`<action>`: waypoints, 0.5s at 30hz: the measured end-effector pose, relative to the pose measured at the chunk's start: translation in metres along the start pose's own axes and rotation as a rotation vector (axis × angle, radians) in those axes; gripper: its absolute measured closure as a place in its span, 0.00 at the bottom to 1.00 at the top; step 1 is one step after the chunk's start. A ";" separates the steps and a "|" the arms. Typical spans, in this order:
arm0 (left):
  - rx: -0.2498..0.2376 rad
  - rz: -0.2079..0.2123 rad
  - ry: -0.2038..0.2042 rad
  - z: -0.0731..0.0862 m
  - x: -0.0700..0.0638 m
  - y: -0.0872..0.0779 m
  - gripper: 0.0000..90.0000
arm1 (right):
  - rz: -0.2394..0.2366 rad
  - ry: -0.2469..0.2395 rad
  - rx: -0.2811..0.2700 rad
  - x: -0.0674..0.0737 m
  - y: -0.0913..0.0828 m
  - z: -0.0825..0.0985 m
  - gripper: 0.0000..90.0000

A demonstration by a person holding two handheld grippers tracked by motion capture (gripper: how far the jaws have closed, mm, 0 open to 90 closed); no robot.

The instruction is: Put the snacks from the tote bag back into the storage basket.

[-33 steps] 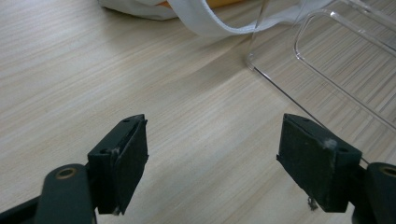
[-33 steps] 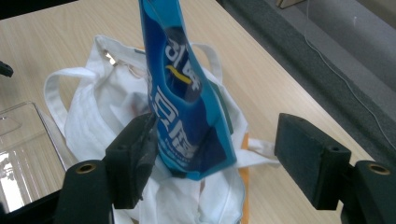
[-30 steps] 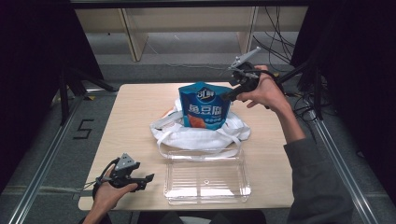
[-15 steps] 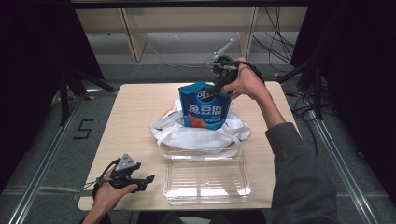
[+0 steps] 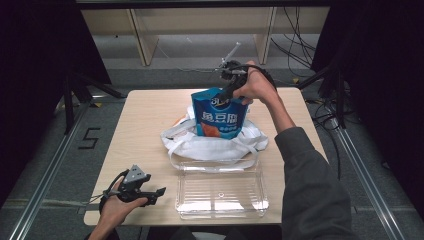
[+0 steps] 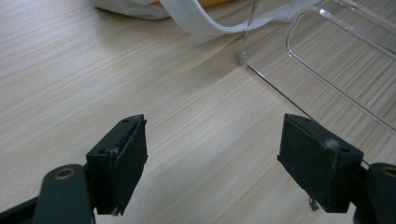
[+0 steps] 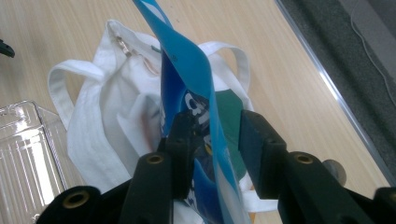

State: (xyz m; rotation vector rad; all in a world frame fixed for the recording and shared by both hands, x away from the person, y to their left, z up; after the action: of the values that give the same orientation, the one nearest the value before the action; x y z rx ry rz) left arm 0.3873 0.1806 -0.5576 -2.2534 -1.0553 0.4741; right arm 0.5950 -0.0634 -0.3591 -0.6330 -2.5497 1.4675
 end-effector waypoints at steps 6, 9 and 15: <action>-0.018 0.008 0.000 -0.001 -0.002 0.002 0.25 | -0.009 0.005 0.022 0.000 0.005 -0.003 0.84; -0.017 0.005 0.002 -0.001 -0.002 0.002 0.25 | -0.013 0.007 0.035 0.000 0.008 -0.003 0.88; -0.015 0.007 0.002 -0.001 -0.002 0.002 0.25 | -0.025 -0.028 0.049 0.000 0.010 -0.002 0.97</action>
State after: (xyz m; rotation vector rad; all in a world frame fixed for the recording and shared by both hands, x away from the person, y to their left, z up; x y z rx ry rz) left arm 0.3874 0.1777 -0.5578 -2.2711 -1.0531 0.4677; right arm 0.5985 -0.0576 -0.3668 -0.5763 -2.5237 1.5368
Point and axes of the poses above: each handheld gripper's, and its own axes: y roughly forward along the jaws, z roughly out of its underside, x roughly to its left, the point moved 9 cm from there along y, roughly forward along the jaws, and after that the axes turned 1 degree about -z, right-handed, at the moved point
